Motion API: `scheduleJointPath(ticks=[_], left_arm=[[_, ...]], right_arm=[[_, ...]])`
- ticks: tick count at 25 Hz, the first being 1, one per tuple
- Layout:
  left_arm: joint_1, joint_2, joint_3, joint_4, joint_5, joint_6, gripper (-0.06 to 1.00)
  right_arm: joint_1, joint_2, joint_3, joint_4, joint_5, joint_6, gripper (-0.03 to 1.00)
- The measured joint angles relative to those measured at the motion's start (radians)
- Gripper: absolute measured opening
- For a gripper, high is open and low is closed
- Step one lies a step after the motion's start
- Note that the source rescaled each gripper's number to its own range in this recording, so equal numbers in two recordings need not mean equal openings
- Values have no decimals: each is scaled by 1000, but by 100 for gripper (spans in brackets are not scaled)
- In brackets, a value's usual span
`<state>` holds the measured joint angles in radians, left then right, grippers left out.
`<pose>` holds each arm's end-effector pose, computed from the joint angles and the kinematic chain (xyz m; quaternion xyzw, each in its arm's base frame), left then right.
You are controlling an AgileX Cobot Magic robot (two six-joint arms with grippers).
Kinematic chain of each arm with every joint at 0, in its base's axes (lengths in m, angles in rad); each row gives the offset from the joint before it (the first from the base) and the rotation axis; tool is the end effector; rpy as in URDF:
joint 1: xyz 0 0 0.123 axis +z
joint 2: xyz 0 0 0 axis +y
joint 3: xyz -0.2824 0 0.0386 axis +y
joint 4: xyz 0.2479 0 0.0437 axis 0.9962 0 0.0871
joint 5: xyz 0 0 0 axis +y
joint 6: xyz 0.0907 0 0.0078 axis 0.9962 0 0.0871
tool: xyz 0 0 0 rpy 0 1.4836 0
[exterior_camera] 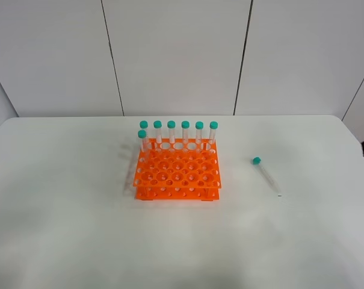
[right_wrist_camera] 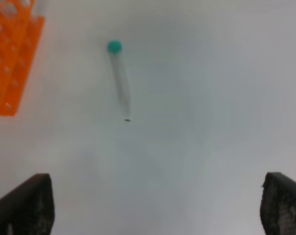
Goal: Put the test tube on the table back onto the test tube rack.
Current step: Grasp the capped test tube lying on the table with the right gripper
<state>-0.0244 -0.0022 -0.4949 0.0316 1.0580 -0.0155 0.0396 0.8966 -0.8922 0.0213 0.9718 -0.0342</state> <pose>-0.0044 0.0026 0.2760 0.0032 0.8532 0.0054 0.5216 0.1590 0.0079 0.3396 -0.0321 0.9419 0.0112 0.3343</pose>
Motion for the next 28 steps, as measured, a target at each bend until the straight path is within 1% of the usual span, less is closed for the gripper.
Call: scheduleJointPath(ticks=[3,10,11,14,17,20,28], left_arm=[[0,0,0,0,0,0,73],[0,0,0,0,0,0,73],[0,0,0,0,0,0,73],[0,0,0,0,0,0,73],[0,0,0,0,0,0,73],[0,0,0,0,0,0,73],[0,0,0,0,0,0,73]], right_arm=[[0,252,-90,0,-6,-4,92],[5,719,-311,0,-11,-65,92],[5,719,-311,0,-11,-65,92],[43,851,-376,-2,-43,-88,92],[80,929,-396,3,-110,-84,92],[85,991,-396,1,-176,-53,92],[85,1117,-396,7,-219,-73,92]])
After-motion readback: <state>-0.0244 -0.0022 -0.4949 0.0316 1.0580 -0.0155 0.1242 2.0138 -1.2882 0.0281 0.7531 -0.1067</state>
